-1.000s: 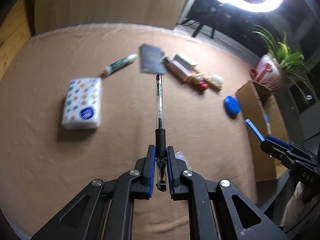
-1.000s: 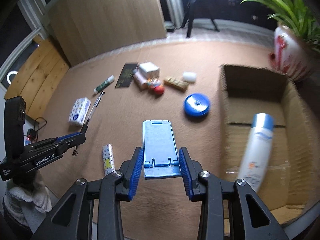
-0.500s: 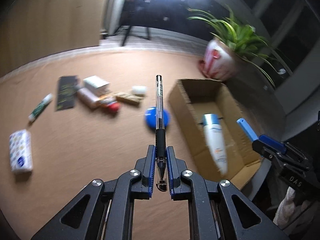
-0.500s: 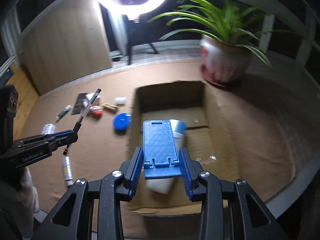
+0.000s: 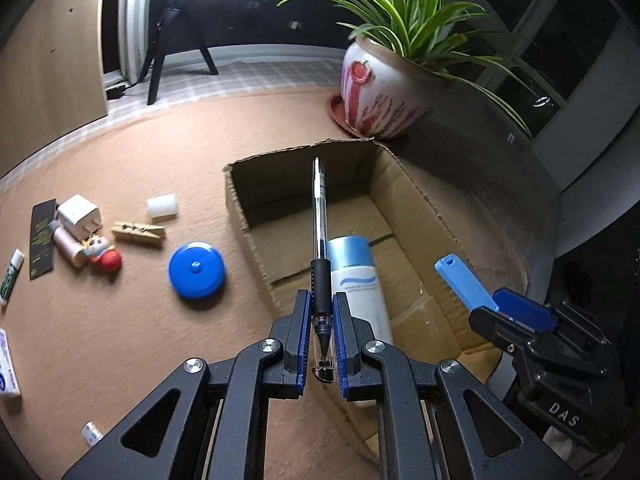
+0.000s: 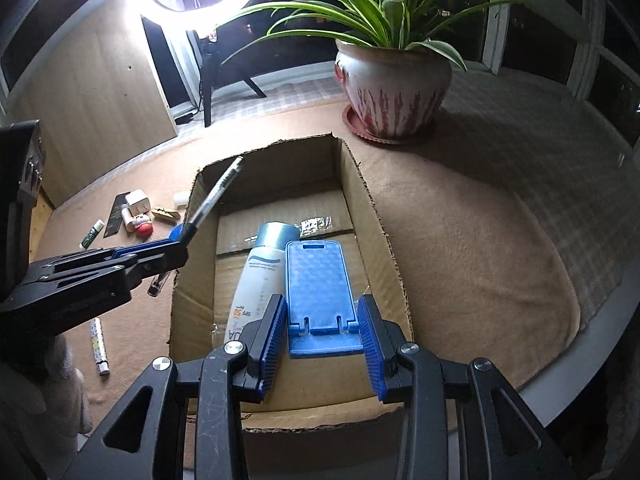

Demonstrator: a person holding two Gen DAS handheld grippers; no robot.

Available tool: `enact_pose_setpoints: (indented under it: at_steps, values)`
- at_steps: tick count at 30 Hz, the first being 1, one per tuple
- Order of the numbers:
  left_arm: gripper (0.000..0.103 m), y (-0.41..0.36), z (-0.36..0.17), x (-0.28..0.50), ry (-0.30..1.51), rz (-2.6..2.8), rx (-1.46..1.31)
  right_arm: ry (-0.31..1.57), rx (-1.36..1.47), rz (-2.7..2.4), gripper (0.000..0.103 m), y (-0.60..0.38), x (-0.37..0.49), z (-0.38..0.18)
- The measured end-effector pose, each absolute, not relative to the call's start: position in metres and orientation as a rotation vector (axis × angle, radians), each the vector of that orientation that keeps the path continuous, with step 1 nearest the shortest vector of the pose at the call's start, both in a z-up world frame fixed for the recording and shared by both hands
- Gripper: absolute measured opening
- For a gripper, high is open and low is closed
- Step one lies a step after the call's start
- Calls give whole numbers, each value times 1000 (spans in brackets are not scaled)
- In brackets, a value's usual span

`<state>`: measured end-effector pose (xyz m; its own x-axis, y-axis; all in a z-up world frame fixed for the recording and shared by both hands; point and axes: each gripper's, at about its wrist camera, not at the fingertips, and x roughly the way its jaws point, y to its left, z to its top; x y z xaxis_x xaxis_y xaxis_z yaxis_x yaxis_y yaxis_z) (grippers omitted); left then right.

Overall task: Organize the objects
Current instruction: 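Carry pen and phone stand into the box and open both tools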

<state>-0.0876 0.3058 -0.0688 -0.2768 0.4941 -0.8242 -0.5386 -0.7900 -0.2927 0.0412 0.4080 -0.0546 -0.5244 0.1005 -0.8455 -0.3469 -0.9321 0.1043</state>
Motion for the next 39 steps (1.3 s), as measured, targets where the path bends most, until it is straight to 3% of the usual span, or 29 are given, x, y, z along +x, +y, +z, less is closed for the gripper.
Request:
enact_pose_setpoints:
  at_steps: [6,10,29,39]
  values:
    - [12,315,-71,-91,77,2086,-1331,406,-1390,2531,37,412,38,-58]
    - [34,308,-70,-93,58,2101,-1333,392,-1380,2525,58,411,37,-57]
    - [34,207,-79,-118,-16,2211,-1435,421,-1441,2596,58,369,10,-49]
    - [34,140,-82,-182,-61,2271,-1511,444,-1466,2610,58,339,4,-48]
